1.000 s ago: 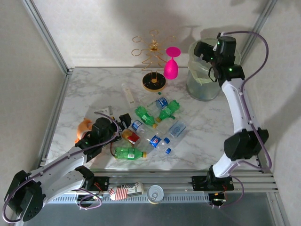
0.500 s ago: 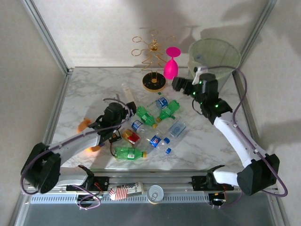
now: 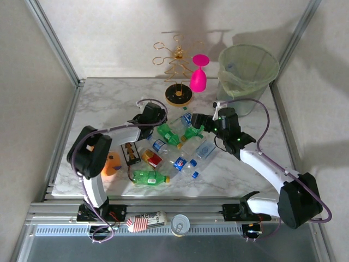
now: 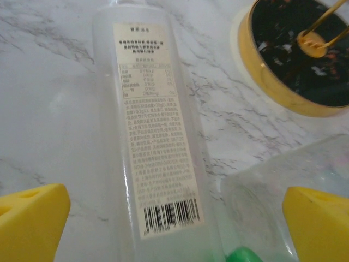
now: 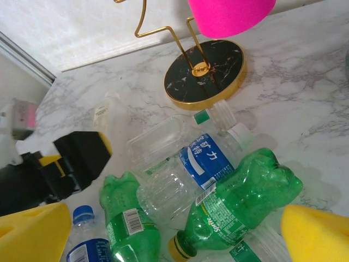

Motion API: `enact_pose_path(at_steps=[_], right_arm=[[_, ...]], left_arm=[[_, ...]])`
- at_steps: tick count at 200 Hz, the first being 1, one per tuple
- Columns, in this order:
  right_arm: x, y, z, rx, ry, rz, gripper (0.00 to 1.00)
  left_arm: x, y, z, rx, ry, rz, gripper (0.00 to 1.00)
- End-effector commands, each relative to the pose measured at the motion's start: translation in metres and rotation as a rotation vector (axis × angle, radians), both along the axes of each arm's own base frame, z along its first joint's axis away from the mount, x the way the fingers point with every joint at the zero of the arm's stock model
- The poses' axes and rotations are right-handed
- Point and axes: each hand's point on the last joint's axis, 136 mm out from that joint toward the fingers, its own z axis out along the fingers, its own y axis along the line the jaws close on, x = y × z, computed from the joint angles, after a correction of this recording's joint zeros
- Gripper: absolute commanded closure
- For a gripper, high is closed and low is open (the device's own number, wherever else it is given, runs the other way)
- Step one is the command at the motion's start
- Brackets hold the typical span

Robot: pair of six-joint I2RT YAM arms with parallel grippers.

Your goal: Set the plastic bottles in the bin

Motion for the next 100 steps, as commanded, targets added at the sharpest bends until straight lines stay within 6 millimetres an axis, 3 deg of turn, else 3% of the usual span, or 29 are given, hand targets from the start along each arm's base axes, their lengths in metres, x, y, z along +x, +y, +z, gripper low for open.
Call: enact_pose_path(at_steps=[1,63,100], right_arm=[[-0.001,-0.003,0.015,0.009,-0.056,-0.016,0.01],[-0.002,-0.007,0.013,-0.003,-0.072,-0.023,0.01],[-0.004,-0.008,0.009,-0.007,-0.058,-0.024,0.01]], left_arm=[[0.003,0.012,-0.021,0.033,0.056,0.061,0.02],[0.007,0.029,-0.049,-0.001,0.079,0.145,0.15],[0.010,0.036,-0.053,0.017,0.077,0.161,0.25]])
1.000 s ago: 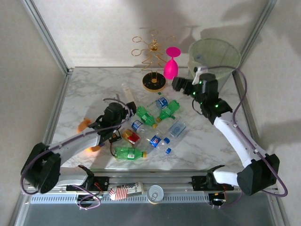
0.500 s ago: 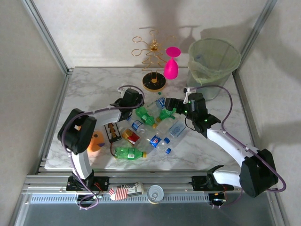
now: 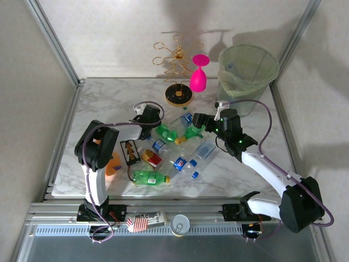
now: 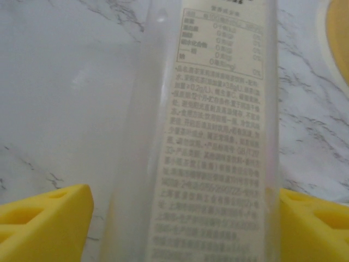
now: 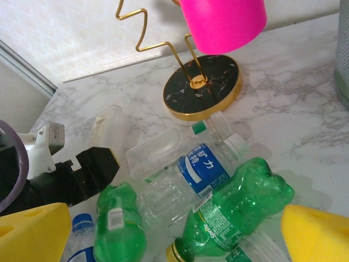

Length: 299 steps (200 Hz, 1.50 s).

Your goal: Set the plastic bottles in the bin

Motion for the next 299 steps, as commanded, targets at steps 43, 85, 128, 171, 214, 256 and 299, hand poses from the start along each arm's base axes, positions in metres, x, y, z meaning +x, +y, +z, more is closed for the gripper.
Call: enact_pose_path(at_steps=[43,85,128,171,214,256,299], right_arm=[[-0.003,-0.003,0.003,-0.001,-0.024,-0.009,0.01],[-0.002,-0.004,0.002,0.017,-0.011,-0.028,0.01],[-0.002,-0.007,0.010,0.086,-0.010,-0.064,0.01],[-0.005,0.007,0.015,0.179,0.006,-0.012,0.01],[-0.020,0.041,0.026,0.327,-0.011,0.178,0.01],[-0.031,0.074,0.036,0.378,-0.030,0.284,0.01],[-0.043,0.106,0.041,0.440,-0.033,0.372,0.01]], left_arm=[[0.003,0.011,-0.004,0.045,-0.002,0.026,0.41],[0.001,0.013,0.011,0.059,-0.040,0.011,0.54],[-0.008,0.010,0.055,0.032,-0.145,-0.056,0.55],[-0.030,-0.014,0.106,-0.050,-0.251,-0.221,0.58],[-0.076,-0.064,0.157,-0.152,-0.410,-0.499,0.59],[-0.126,-0.092,0.183,-0.176,-0.493,-0.655,0.59],[-0.161,-0.103,0.191,-0.284,-0.546,-0.731,0.59]])
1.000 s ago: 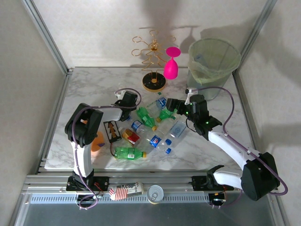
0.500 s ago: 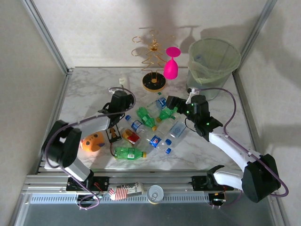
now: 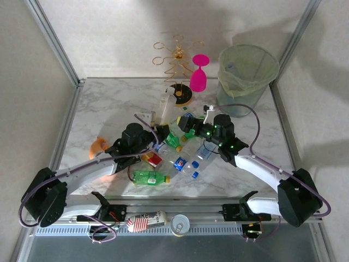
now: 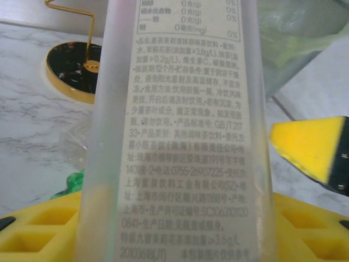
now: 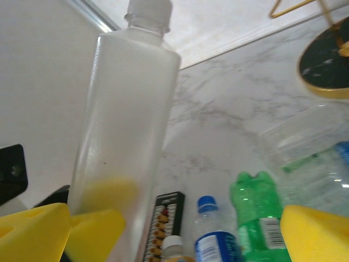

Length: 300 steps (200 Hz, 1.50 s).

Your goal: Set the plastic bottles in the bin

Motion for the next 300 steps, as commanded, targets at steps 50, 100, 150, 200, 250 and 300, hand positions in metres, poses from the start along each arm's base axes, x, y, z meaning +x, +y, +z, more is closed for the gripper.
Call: enact_pose_path(at_steps=[50,100,150,200,250,300], right_arm=[[-0.003,0.043,0.021,0.102,-0.051,0.101,0.01],[-0.001,0.060,0.007,0.079,-0.008,0.081,0.05],[-0.001,0.063,0.005,0.083,0.011,0.081,0.25],[-0.003,0.065,0.006,0.087,0.011,0.094,0.48],[0.000,0.059,0.006,0.052,-0.004,0.062,0.51],[0.015,0.029,0.015,-0.106,-0.049,-0.043,0.50]], left_arm=[[-0.044,-0.025,0.009,-0.123,-0.045,-0.166,0.59],[-0.053,-0.030,0.003,-0.099,-0.042,-0.182,0.58],[-0.057,-0.030,-0.005,-0.079,-0.032,-0.171,0.53],[-0.058,-0.029,-0.004,-0.071,-0.036,-0.159,0.40],[-0.054,-0.019,0.001,-0.085,-0.049,-0.104,0.01],[-0.047,0.010,0.011,-0.119,-0.092,0.031,0.00]])
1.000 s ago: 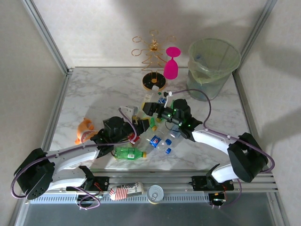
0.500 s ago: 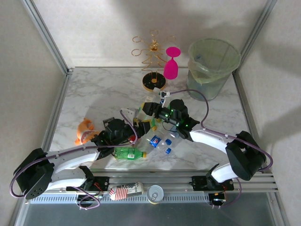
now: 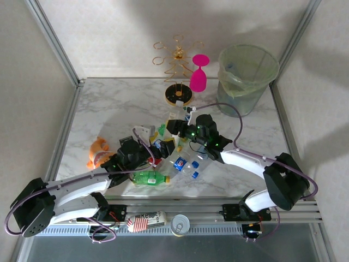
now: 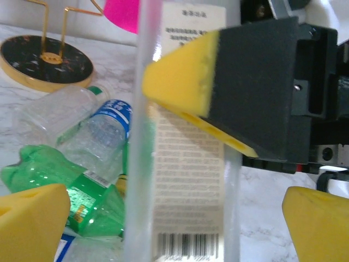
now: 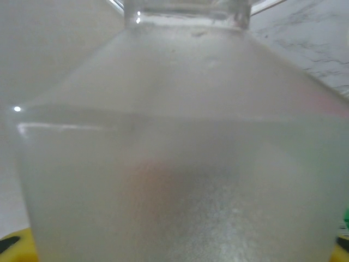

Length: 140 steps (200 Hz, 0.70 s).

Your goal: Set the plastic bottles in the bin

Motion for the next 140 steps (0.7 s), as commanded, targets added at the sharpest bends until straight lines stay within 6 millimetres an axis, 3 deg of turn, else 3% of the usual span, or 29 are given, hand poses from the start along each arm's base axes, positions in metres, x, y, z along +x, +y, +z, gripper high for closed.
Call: enact_pose_path(at_steps=[1,13,38,71,140], right_arm=[[0.015,-0.021,0.035,-0.062,-0.104,-0.077,0.50],[0.017,-0.029,0.043,-0.089,-0.126,-0.094,0.51],[0.038,-0.069,0.073,-0.142,-0.199,-0.197,0.51],[0.067,-0.120,0.131,-0.235,-0.325,-0.339,0.51],[0.127,-0.230,0.254,-0.312,-0.542,-0.736,0.51]], left_arm=[[0.006,0.019,0.010,-0.044,-0.030,0.099,0.00],[0.009,0.029,0.009,-0.057,-0.029,0.148,0.01],[0.019,0.053,0.003,-0.073,-0.011,0.257,0.01],[0.031,0.084,-0.021,-0.084,0.066,0.383,0.00],[0.036,0.123,-0.056,-0.093,0.175,0.537,0.00]])
